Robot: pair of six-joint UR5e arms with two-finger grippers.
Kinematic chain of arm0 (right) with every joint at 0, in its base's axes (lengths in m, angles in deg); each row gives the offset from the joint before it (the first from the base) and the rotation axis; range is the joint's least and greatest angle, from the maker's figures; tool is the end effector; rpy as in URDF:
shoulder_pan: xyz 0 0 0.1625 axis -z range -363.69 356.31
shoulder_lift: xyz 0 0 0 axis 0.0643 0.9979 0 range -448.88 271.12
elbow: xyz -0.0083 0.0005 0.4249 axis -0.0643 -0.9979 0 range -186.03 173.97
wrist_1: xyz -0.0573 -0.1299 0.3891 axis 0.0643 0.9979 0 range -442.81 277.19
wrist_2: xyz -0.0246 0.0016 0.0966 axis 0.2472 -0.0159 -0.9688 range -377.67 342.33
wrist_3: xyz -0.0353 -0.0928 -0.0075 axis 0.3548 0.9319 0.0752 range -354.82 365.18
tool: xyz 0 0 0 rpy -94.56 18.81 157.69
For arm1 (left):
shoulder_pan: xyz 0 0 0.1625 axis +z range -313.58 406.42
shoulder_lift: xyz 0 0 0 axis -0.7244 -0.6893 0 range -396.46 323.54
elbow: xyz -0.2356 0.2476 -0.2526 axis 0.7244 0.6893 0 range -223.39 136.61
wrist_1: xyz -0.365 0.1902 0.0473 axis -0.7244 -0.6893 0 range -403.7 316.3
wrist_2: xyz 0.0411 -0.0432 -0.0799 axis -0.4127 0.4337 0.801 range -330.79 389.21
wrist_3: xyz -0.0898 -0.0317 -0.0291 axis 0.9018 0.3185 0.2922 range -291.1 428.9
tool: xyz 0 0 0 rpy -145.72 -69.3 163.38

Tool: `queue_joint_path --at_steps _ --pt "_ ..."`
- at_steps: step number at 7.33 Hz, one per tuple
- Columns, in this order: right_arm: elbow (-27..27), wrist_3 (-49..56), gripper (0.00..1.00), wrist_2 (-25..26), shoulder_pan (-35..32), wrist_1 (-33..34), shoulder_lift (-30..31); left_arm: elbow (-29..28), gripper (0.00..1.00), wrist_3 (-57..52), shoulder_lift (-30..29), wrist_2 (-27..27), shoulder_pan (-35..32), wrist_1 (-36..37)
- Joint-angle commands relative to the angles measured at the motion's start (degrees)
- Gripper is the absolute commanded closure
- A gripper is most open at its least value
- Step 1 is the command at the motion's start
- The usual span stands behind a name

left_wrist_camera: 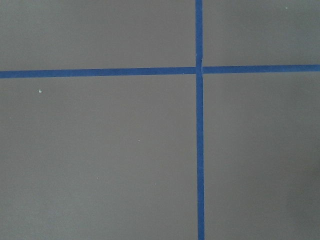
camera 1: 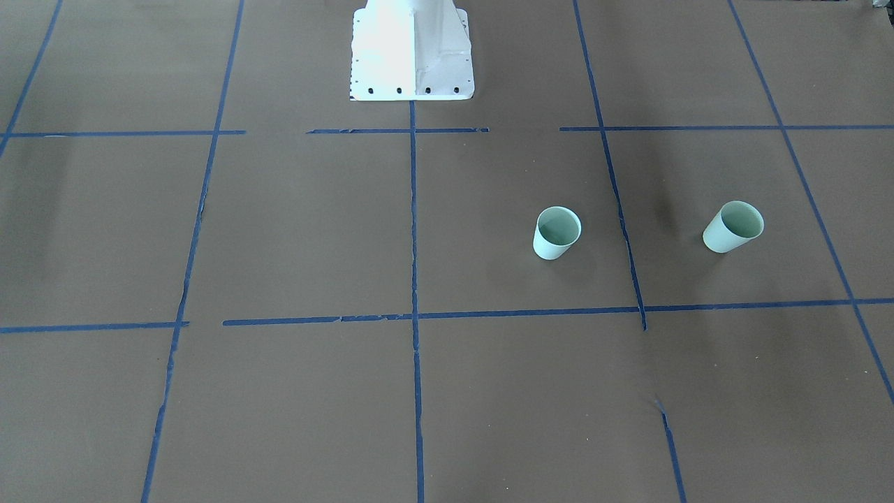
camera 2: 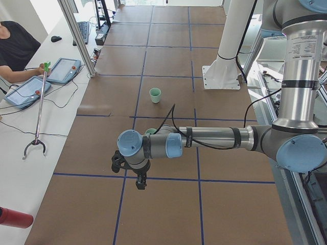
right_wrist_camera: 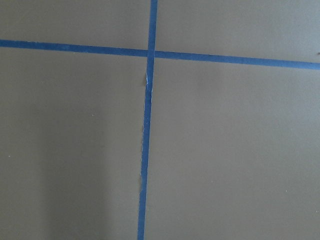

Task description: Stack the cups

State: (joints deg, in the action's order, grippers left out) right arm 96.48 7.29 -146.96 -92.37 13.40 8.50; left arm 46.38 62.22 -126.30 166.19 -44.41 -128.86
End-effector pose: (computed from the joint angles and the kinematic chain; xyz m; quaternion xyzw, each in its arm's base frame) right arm 0.0603 -0.4357 0.6278 -0.0065 -0.3362 -0.0250 0.9414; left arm -0.0675 -0.4832 0.6669 -0.0157 0.4001 0.0285 0.9159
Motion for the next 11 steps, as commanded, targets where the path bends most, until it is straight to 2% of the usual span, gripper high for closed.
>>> queue_joint_path --at_steps 1,3,4,5,6,7,8,10,11 --pt "-0.03 0.0 0.0 0.0 0.0 0.03 0.0 1.01 0.0 -0.27 -0.24 -0.04 -0.04 -0.18" --pt "-0.03 0.0 0.0 0.0 0.0 -0.05 0.0 1.11 0.0 -0.27 -0.77 -0.13 0.04 -1.32" --pt "-0.03 0.0 0.0 0.0 0.0 -0.05 0.0 3.98 0.0 0.78 -0.08 -0.39 0.04 -1.67" --pt "-0.03 0.0 0.0 0.0 0.0 -0.05 0.0 4.53 0.0 4.44 -0.07 -0.13 1.09 -1.94" --pt "-0.03 0.0 0.0 0.0 0.0 -0.05 0.0 7.15 0.0 10.4 -0.07 -0.39 3.01 -2.11" --pt "0.05 0.0 0.0 0.0 0.0 0.03 0.0 11.0 0.0 18.46 0.02 -0.92 7.99 -2.55" --pt "-0.03 0.0 0.0 0.0 0.0 -0.05 0.0 13.3 0.0 26.81 0.02 -4.14 12.48 -4.64" --pt "-0.03 0.0 0.0 0.0 0.0 -0.05 0.0 12.8 0.0 34.49 0.02 -4.52 16.71 -9.82" --pt "-0.03 0.0 0.0 0.0 0.0 -0.05 0.0 10.89 0.0 38.8 0.02 -4.61 19.0 -15.51"
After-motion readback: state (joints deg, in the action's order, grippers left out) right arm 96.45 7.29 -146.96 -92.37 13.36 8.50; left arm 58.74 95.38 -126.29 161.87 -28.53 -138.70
